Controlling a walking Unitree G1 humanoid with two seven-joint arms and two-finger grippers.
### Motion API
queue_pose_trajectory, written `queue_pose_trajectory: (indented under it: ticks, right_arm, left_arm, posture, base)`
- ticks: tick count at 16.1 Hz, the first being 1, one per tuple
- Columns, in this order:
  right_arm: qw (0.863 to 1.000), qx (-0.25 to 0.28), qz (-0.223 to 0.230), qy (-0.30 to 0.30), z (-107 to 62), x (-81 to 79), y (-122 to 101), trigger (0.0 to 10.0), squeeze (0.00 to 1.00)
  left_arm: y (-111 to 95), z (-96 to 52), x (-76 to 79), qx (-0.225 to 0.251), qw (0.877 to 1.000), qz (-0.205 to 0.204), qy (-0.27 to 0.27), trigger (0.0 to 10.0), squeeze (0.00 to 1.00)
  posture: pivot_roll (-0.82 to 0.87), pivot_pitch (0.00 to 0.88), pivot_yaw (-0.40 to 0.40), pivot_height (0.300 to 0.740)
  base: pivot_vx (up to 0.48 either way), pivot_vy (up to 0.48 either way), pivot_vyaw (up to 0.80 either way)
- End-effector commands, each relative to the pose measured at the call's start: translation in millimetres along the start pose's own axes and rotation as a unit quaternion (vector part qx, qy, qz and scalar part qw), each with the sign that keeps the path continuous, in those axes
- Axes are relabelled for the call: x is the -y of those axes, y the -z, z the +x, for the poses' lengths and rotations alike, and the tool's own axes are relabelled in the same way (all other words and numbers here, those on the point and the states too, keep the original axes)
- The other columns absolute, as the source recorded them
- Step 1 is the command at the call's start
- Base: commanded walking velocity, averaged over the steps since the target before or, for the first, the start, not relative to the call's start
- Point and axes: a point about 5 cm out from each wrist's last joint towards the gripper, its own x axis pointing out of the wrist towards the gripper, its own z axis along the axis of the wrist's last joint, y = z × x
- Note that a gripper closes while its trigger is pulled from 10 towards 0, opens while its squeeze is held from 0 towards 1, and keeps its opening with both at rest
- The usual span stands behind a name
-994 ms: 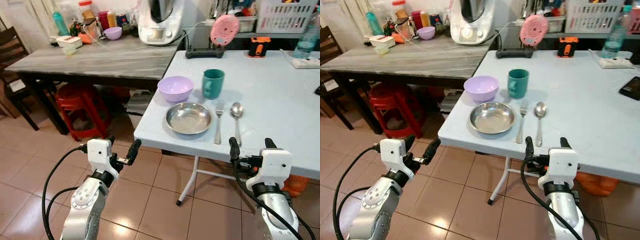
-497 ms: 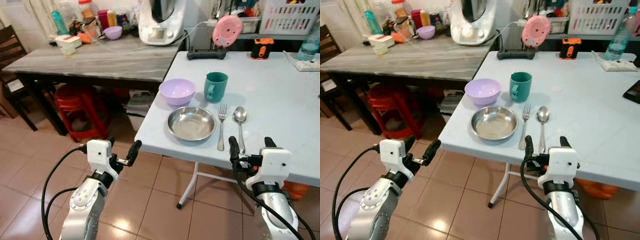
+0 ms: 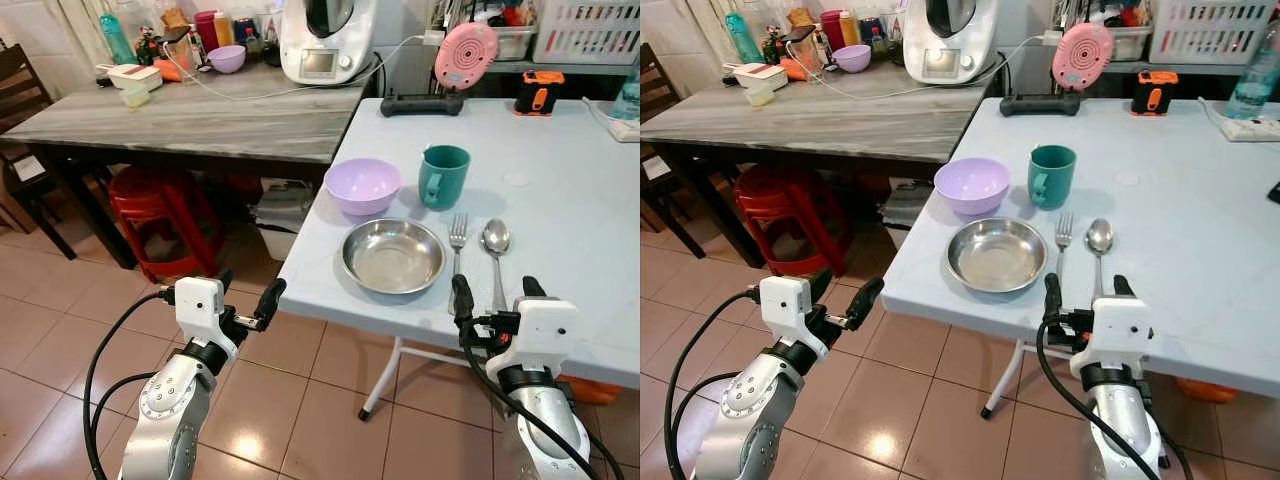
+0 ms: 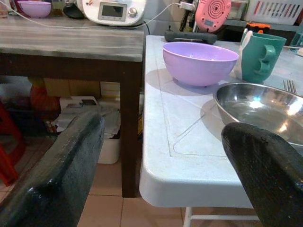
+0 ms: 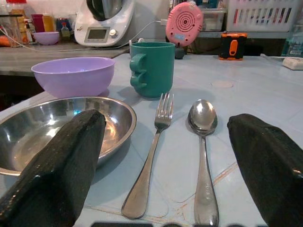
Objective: Setting the table
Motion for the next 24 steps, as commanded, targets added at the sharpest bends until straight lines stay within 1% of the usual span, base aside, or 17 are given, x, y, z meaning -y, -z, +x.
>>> queue_pose_trajectory:
  ticks: [1,10,19,24]
  right_arm:
    - [1.0,0.006,0.003,-0.002,-0.3,-1.0,-2.1,10.0,0.0]
    - [1.0,0.005,-0.006,-0.006,-1.1,-2.2,-2.2,10.0,0.0]
    - [1.0,0.003,-0.004,-0.009,-1.3,-5.1,-0.9,10.0,0.0]
    - [1.0,0.004,-0.006,-0.008,-0.4,-4.0,-1.2,10.0,0.0]
  left_arm:
    - [-3.5,-1.1,-2.4,0.003,1.0,0.005,0.0,10.0,0.0]
    - [-1.3,-2.4,0.3,-0.001,1.0,0.003,0.006,10.0,0.0]
    - [0.0,-0.9,1.1,-0.004,1.0,0.0,0.013,10.0,0.0]
    - [1.2,-1.2,2.1,-0.006,1.0,-0.001,0.017,10.0,0.0]
  posture:
    - [-0.07,0.0,0.126,0.74]
    - [-0.07,0.006,0.127,0.74]
    - [-0.07,0.003,0.127,0.74]
    - [-0.08,0.003,0.127,0.74]
  base:
    - [0.281,0.0,0.0]
    - [0.303,0.0,0.0]
    - [0.321,0.0,0.0]
    - [0.324,0.0,0.0]
